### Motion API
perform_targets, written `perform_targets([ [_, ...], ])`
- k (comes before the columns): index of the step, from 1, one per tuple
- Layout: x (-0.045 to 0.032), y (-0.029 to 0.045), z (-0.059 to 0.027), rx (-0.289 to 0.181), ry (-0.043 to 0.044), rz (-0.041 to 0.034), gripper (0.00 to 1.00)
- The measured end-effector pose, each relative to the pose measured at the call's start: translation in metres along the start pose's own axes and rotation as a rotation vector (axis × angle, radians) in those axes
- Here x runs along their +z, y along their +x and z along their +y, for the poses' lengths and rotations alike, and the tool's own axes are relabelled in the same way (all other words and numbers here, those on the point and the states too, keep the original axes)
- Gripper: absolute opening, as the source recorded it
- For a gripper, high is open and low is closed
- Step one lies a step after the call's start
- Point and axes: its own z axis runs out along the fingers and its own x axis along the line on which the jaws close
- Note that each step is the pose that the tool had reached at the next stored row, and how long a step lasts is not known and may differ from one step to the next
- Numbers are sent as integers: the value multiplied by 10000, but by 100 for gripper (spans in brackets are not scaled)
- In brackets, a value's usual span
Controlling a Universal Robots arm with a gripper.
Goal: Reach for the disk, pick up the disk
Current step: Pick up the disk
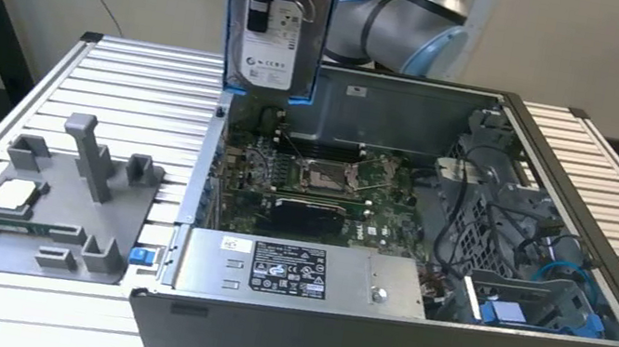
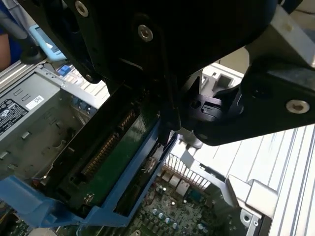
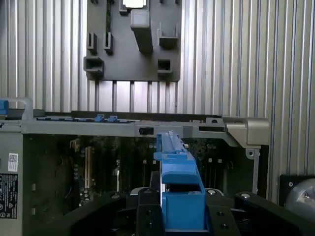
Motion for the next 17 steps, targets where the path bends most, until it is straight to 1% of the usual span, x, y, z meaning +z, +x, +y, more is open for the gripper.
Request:
perform_targets([
  [17, -29, 7, -622, 1, -100, -1, 0],
])
